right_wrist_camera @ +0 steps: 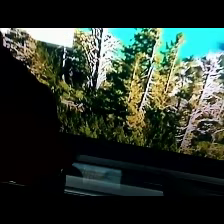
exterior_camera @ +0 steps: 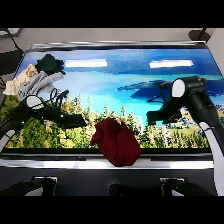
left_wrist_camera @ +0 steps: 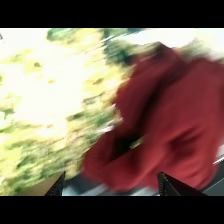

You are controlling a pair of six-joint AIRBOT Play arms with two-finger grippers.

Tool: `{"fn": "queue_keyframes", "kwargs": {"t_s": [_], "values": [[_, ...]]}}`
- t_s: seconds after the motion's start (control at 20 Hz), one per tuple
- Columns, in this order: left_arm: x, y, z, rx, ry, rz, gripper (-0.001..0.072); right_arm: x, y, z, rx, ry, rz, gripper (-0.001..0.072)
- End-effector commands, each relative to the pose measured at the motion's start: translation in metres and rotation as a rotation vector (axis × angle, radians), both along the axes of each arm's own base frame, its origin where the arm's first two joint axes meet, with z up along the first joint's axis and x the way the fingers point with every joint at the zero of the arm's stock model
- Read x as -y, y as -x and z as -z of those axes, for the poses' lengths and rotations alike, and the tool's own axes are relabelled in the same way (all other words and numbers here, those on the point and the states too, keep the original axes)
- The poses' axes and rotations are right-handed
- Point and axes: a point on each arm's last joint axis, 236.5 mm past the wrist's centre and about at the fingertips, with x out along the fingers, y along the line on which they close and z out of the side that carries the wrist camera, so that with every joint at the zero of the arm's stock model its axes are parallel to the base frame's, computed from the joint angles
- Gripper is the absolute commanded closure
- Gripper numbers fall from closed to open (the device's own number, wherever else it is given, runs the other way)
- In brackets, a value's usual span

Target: Fold the shirts.

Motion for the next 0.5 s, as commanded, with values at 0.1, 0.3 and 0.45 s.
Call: {"fn": "queue_keyframes", "kwargs": {"t_s": [0.1,0.3,0.45], "values": [[0.027,0.045,0.039,-0.020,0.085,0.134,0.0026,-0.005,0.067,0.063,-0.315,-0.083,-0.024,0.0045],[0.054,0.053,0.060,0.075,0.059,0.239,0.0026,-0.011,0.091,0.076,-0.400,-0.115,-0.019,0.0040],[0.065,0.044,0.075,0.112,0.035,0.231,0.0104,-0.022,0.096,0.079,-0.410,-0.169,-0.032,0.0019]]}}
